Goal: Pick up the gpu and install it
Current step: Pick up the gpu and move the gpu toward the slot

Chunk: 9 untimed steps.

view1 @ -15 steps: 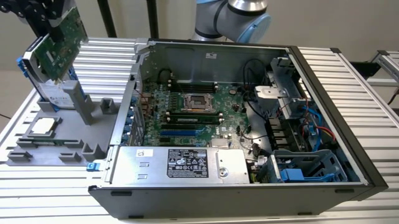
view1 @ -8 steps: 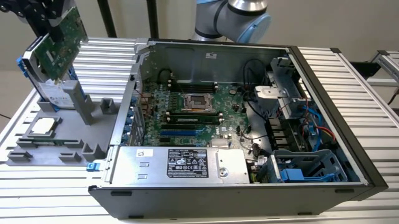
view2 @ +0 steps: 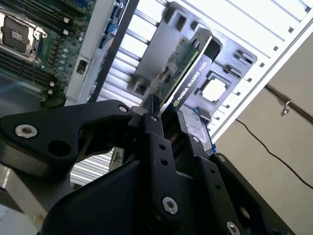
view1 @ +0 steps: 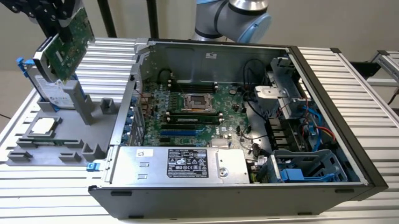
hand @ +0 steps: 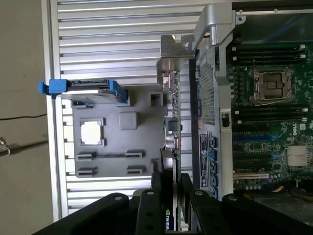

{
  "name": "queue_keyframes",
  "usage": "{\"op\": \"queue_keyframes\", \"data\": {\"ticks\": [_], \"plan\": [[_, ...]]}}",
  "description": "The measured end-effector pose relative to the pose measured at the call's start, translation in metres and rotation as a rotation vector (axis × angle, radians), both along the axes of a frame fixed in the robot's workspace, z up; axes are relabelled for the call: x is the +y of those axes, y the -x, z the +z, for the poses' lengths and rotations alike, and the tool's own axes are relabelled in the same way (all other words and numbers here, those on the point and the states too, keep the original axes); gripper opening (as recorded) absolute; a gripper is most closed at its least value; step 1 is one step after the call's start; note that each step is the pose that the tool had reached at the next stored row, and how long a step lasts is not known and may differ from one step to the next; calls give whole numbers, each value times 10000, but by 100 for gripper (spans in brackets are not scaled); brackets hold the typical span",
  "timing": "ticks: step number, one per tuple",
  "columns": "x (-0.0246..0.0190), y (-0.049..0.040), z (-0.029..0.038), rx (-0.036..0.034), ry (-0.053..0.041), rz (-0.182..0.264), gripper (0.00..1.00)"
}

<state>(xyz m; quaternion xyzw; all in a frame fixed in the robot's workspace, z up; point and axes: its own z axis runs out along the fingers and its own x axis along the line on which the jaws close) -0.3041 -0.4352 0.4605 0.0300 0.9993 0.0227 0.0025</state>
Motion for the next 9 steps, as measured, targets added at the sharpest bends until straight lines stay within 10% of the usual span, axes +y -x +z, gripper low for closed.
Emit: {"op": "queue_keyframes", "data": {"ticks": [9], "plan": [[0,-235,0,29,6,0,0]]}}
